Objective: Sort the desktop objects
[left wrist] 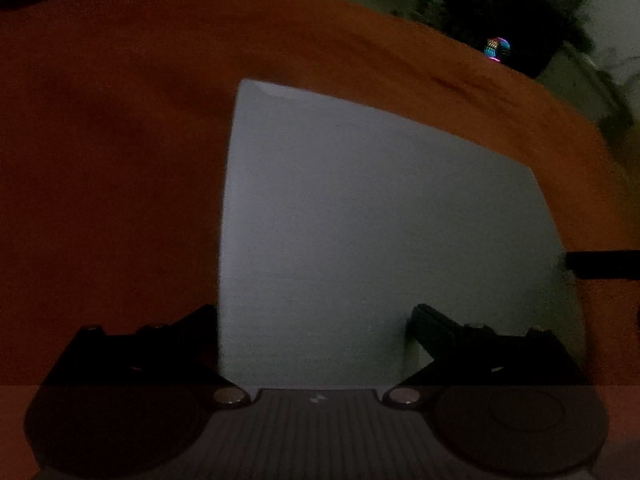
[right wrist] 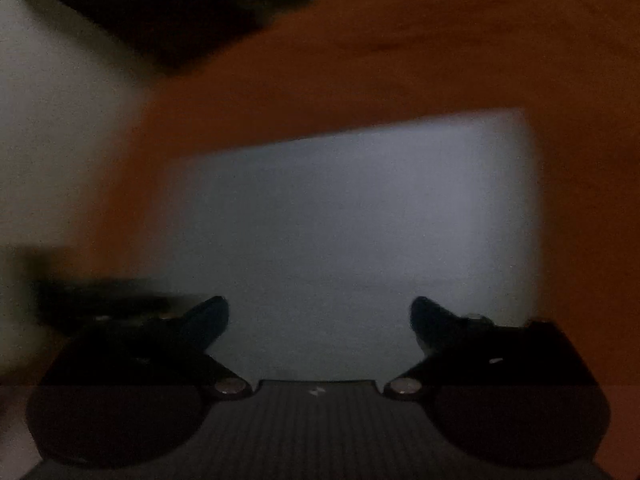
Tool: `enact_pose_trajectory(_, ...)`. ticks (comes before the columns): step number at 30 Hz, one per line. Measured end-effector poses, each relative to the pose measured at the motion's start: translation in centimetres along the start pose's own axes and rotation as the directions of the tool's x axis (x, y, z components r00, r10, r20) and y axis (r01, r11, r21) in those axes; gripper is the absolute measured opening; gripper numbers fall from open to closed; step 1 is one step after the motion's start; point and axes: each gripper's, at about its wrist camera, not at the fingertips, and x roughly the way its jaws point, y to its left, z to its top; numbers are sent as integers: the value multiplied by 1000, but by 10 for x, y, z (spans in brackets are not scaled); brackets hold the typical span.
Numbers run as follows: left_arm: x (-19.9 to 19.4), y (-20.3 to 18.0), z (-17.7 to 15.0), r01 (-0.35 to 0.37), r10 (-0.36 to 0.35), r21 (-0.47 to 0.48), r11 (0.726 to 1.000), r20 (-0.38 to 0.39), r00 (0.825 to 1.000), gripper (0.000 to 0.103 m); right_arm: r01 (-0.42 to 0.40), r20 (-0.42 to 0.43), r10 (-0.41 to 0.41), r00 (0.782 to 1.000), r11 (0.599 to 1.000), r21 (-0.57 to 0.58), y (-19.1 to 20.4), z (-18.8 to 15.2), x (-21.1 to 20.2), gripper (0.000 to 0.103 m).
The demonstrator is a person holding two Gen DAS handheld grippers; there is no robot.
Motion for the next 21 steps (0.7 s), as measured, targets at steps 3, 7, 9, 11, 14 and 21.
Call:
enact_pose_trajectory(3,-9,-24,-5,-109,107,137,985,19,994,94,299,30,-300,954,928,-221,35,-4,-1,97)
enact_pose_trajectory(7,-8,-15,-9,-155,154,68,985,24,988,99,491,43,-493,869,848,-202,4,-4,-17,98)
enact_pose_trajectory(9,-10,-6,-11,-131,131,1,991,23,991,99,570,44,-573,818,799,-188,-12,-4,-24,100)
enact_pose_trajectory(11,-5,5,-8,-121,122,-38,992,31,992,103,558,12,-562,827,818,-142,-33,-6,-28,100)
enact_pose_trajectory(14,1,7,-3,-104,106,-50,993,41,994,103,511,-7,-512,859,857,-64,-55,-8,-28,100)
enact_pose_trajectory(21,33,-5,3,22,-21,-101,995,8,1000,103,413,8,-414,910,910,38,-76,-15,-21,103)
